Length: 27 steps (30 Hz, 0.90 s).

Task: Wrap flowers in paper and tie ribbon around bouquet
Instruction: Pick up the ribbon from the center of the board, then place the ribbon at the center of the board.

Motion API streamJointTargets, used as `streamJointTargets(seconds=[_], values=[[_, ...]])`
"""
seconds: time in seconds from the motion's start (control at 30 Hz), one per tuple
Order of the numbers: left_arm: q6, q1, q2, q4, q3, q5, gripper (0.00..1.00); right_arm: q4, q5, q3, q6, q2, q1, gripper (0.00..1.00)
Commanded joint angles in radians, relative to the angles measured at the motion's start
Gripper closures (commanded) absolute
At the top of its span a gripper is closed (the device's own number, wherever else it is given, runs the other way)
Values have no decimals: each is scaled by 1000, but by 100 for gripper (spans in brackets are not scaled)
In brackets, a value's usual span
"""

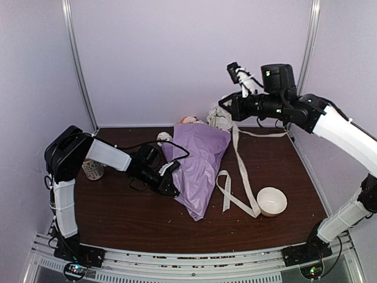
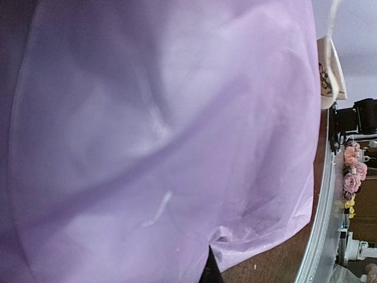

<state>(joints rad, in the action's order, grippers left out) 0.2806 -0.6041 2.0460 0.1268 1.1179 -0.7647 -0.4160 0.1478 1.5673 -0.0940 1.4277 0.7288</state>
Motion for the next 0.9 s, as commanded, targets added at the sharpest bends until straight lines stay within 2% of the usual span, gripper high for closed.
streamJointTargets(seconds=[0.0,0.13,0.3,0.37,0.43,0.53,0.57,0.67,0.73,0.87], values=[[-22,3,39,31,-2,98,100,-76,145,-126,3,18,117,100],[-23,3,40,32,5,102,100,-169,113,-199,32,137,220,100],[-26,3,39,39,8,108,100,-398,142,-64,124,338,369,98],[-26,3,40,40,10,110,100,-422,136,-33,144,359,385,90],[-28,3,39,41,10,113,100,-399,154,-36,153,344,385,78],[-33,3,37,45,12,119,100,-365,174,-49,154,307,384,38],[-35,3,36,45,12,120,100,-356,165,-53,152,295,385,31],[-35,4,37,45,13,120,100,-303,140,-83,108,254,357,24],[-37,4,36,46,13,120,100,-220,71,-125,18,226,305,23],[-36,4,36,45,12,123,100,-176,41,-130,-217,282,103,24]])
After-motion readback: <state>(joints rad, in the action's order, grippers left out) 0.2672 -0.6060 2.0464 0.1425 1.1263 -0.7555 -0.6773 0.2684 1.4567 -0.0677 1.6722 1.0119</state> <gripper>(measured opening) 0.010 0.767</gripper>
